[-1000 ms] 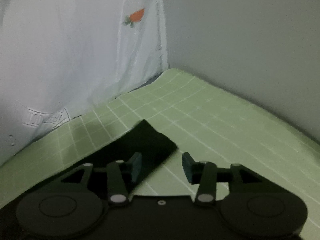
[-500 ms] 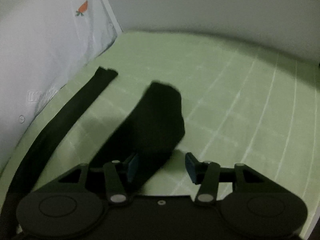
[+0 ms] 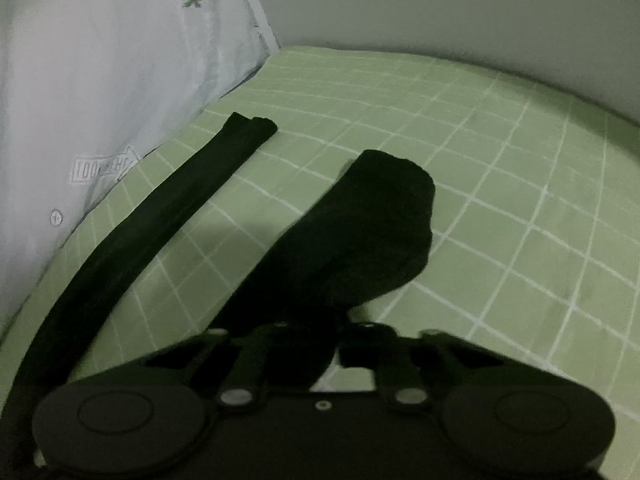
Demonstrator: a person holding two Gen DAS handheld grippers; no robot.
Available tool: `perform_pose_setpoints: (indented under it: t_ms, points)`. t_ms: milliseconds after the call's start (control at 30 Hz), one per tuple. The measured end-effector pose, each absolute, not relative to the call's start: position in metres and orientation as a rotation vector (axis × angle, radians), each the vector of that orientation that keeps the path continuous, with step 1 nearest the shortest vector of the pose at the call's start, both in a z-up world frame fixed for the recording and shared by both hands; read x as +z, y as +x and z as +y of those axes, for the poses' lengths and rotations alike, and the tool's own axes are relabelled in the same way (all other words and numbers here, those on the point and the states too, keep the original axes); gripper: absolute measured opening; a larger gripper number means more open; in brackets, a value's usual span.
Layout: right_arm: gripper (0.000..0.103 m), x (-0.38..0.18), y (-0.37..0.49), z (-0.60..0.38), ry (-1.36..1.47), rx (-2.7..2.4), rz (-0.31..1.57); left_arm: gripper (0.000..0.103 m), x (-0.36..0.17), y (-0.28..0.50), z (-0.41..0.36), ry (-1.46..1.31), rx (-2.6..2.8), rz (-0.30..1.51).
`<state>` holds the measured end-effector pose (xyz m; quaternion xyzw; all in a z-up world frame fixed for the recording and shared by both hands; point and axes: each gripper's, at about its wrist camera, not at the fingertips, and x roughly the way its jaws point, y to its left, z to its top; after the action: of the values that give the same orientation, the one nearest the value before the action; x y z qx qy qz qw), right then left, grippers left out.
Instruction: Fold clothes
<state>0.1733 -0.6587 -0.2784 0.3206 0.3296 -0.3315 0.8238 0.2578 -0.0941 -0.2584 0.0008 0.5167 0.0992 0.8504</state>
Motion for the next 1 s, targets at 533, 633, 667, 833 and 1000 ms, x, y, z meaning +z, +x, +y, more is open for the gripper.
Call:
perform_pose_setpoints:
  t_ms: [533,633,667,833,1000]
  points:
    - [0.007,-0.199,0.313,-0.592,0.123,-0.577,0.691,0.099,-0.266,0.261,-0.075,-0.115,0.248,1.139]
    - [0.013,-0.211,0.332,-0.592,0.22,-0.464,0.719,0.101,-0.266,0.262,-0.073,-0.133,0.257,1.148]
    - [0.017,-0.213,0.332,-0.593,0.238,-0.454,0.71,0.101,-0.266,0.262,-0.073,-0.134,0.259,1.15]
    - [0.03,-0.221,0.293,-0.628,0.405,-0.518,0.65,0.103,-0.266,0.265,-0.074,-0.147,0.285,1.168]
    - [0.031,-0.239,0.243,-0.674,0.597,-0.664,0.627,0.103,-0.267,0.27,-0.072,-0.156,0.283,1.186]
